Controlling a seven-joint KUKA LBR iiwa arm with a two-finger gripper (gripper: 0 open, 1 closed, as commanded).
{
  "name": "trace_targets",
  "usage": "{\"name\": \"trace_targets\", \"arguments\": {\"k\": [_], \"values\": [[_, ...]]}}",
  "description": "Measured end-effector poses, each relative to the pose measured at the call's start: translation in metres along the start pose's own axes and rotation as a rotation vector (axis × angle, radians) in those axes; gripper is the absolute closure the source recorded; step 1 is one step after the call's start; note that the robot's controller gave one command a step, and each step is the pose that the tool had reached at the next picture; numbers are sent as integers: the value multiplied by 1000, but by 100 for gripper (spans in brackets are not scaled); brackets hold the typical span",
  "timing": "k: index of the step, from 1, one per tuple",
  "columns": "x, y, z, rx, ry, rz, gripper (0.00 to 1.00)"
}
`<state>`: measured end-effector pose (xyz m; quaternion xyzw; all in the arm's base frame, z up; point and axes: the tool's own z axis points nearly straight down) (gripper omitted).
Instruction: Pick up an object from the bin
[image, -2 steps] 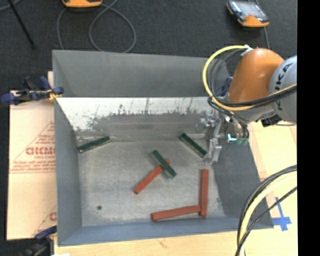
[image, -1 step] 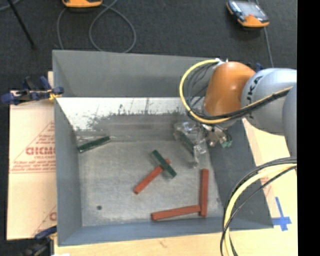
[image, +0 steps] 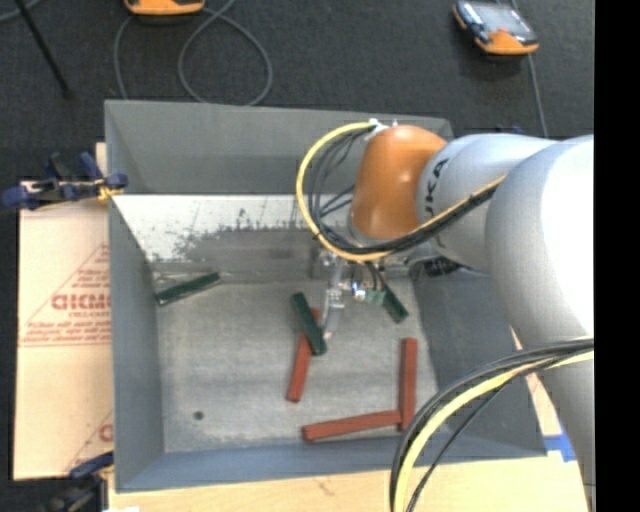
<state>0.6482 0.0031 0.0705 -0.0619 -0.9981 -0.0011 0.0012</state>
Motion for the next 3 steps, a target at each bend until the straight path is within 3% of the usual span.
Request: {"name": "trace_targets", "arguments": {"k": [1,2,3], "values": [[37,-38,0,4,-4,-94,0],[36,-36,0,3,-7,-97,100],[36,-36,0,4,-7,-98,0]]}}
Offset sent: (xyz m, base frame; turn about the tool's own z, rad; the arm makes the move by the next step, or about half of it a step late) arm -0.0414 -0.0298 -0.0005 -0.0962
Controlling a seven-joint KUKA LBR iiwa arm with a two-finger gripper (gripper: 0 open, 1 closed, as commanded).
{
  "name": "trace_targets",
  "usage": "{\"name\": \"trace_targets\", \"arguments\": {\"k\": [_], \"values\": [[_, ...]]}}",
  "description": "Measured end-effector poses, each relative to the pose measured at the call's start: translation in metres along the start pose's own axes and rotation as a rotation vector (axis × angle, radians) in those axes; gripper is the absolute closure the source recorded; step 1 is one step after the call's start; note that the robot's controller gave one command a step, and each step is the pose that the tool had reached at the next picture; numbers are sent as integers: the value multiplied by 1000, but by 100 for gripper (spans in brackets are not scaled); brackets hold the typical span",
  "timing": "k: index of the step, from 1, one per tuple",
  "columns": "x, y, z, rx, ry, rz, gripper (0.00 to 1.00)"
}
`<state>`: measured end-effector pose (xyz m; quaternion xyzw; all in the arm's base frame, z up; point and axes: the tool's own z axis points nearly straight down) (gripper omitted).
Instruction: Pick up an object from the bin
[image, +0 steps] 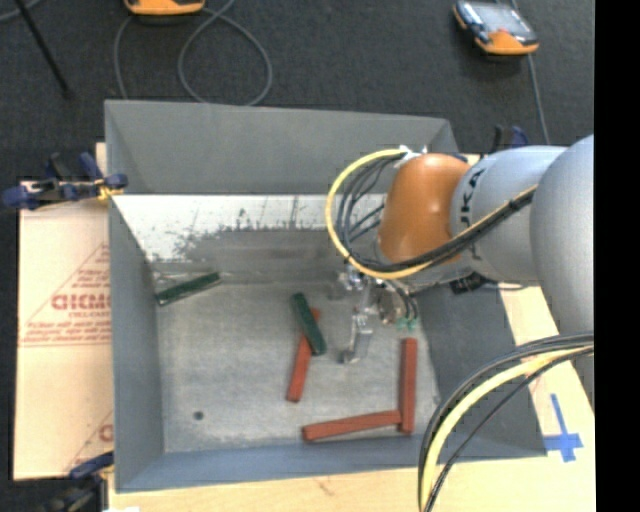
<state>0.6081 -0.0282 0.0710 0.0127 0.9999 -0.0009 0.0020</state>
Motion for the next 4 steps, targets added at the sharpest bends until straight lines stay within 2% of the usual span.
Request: {"name": "trace_targets", "arguments": {"k": [1,2,3,4], "values": [[-11,76,0,-5,-3,-60,0],[-29,136,-1,-4,-4,-146,0],[-29,132,0,-2,-2,-143,100],[-23,135,-138,-1,-8,-732,100]]}}
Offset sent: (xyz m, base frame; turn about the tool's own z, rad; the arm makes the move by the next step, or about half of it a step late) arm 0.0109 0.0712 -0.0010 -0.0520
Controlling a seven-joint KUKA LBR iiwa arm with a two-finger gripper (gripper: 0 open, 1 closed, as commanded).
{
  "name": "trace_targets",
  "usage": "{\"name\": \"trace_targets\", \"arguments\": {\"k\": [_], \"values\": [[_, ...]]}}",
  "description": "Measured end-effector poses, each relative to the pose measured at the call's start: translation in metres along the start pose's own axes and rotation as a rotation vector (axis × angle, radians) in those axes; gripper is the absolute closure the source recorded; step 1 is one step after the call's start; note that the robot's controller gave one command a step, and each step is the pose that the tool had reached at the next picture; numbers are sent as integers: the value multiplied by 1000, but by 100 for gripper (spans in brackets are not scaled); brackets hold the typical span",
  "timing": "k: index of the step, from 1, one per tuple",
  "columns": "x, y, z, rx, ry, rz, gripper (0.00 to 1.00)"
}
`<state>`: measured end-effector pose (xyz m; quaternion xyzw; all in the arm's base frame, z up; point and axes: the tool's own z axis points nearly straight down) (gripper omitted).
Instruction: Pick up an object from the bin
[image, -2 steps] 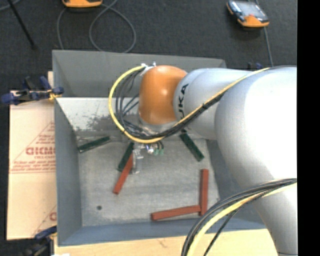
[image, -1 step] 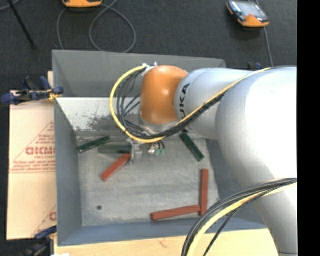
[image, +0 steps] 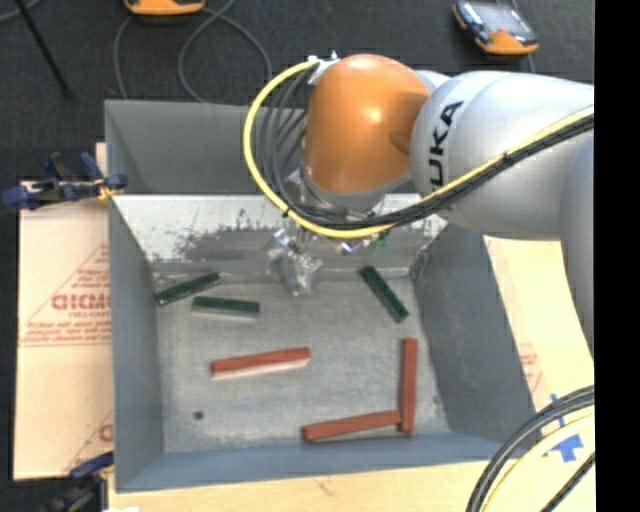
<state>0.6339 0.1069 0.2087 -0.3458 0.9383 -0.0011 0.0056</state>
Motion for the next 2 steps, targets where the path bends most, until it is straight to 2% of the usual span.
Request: {"name": "trace_targets", "arguments": {"k": [1,2], "values": [[1,1,3,-4,4,2,0],[13,40,122,-11,11,-91,0]]}}
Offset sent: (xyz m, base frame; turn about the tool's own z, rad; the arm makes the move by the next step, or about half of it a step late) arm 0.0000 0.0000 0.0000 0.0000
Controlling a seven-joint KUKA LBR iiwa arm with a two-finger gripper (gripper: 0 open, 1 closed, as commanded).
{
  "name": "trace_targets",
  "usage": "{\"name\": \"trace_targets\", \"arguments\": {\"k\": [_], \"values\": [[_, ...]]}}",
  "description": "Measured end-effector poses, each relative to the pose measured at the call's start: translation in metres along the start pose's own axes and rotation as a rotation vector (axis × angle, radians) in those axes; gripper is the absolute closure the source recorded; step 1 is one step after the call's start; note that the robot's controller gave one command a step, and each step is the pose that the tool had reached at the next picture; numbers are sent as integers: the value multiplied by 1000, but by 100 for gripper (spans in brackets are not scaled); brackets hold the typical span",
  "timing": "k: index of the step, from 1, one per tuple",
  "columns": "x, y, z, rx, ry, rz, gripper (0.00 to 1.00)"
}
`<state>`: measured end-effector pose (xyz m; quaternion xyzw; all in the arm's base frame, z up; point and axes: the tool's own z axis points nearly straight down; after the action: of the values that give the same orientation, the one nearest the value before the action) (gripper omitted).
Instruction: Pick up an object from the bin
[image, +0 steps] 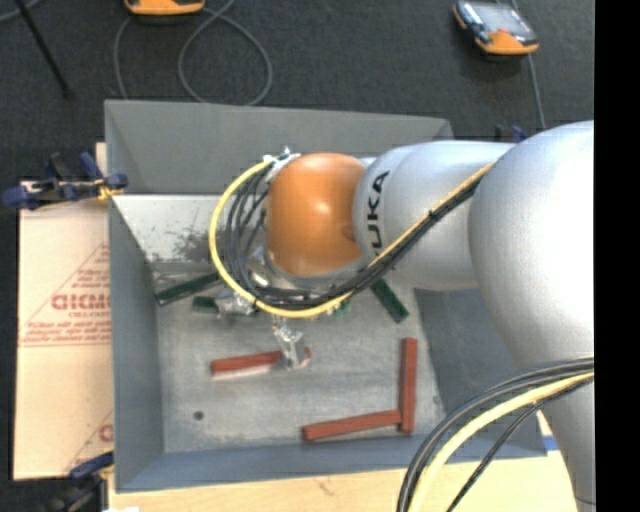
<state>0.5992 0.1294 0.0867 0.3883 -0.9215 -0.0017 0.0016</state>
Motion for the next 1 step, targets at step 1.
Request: {"name": "trace_targets", "arguments": {"k": [1], "values": [[48,47,18,2,-1,-111,0]]}}
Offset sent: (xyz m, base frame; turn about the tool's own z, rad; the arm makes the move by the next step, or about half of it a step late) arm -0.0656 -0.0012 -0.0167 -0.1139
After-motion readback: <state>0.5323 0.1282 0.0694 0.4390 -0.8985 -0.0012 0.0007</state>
